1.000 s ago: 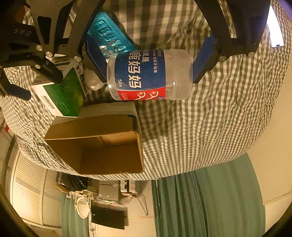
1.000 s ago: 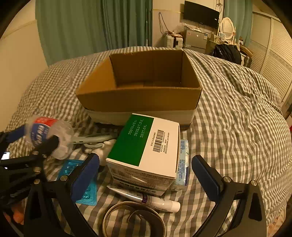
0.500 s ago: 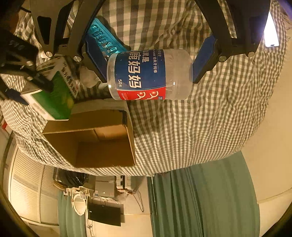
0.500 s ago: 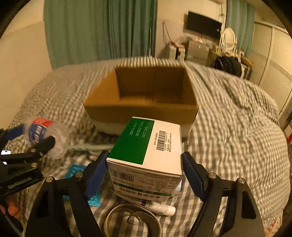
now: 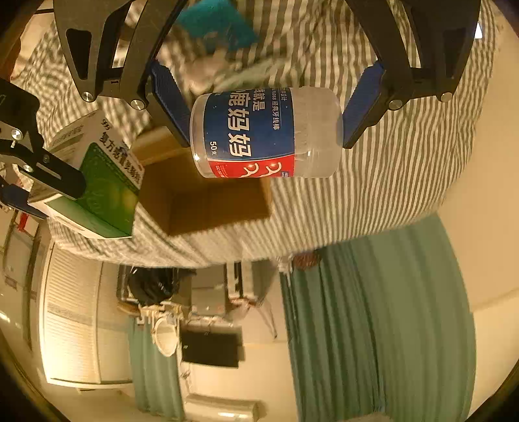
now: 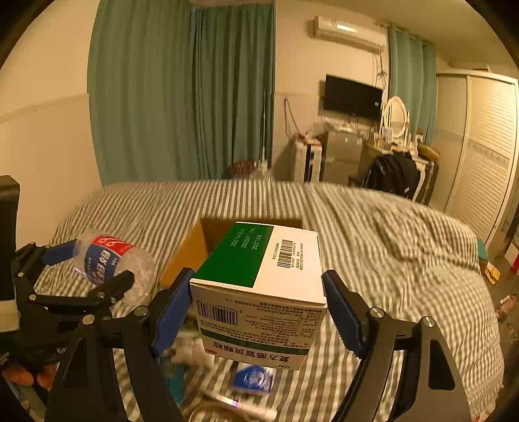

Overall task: Organize objects
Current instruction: 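Carry the bottle and medicine box over the cardboard box and open both grippers, then grasp the beige tape ring by its rim with the right gripper, then grasp the blue blister pack with the left gripper while the right gripper holds the tape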

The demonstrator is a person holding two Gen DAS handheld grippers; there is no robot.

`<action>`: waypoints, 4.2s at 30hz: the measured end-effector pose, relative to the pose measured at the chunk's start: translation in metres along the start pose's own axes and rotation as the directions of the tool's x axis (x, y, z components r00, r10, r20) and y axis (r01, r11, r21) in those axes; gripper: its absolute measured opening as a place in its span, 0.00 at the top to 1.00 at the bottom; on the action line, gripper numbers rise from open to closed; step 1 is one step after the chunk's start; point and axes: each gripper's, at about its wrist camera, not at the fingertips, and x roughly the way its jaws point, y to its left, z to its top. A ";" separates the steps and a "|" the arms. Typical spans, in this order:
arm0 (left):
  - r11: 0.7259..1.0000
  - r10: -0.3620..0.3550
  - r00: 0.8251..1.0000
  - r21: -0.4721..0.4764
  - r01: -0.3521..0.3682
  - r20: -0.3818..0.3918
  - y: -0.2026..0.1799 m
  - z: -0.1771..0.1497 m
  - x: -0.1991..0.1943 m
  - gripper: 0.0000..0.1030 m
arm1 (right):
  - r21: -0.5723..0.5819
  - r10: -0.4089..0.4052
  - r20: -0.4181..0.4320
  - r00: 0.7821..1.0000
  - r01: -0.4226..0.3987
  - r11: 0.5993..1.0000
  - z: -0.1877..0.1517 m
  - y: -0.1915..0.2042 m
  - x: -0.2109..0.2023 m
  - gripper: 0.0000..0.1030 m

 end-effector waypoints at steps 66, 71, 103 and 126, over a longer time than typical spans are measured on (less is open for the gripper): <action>1.000 0.021 0.997 -0.010 -0.021 -0.079 -0.024 -0.025 -0.033 0.00 | 0.016 0.006 -0.072 0.997 -0.005 1.000 -0.019 -0.025 -0.065 0.07; 0.999 0.036 0.987 -0.002 -0.037 -0.159 -0.029 -0.070 -0.016 0.00 | 0.029 0.036 -0.189 0.981 -0.031 0.999 -0.065 -0.013 -0.033 0.07; 0.998 0.028 0.954 0.060 -0.010 -0.299 -0.049 -0.123 0.018 0.00 | 0.075 0.146 -0.363 0.920 -0.128 0.989 -0.133 -0.009 0.008 0.21; 0.998 0.012 0.919 0.061 0.013 -0.393 -0.077 -0.127 0.066 0.20 | 0.133 0.132 -0.385 0.913 -0.086 0.987 -0.149 -0.039 0.029 0.21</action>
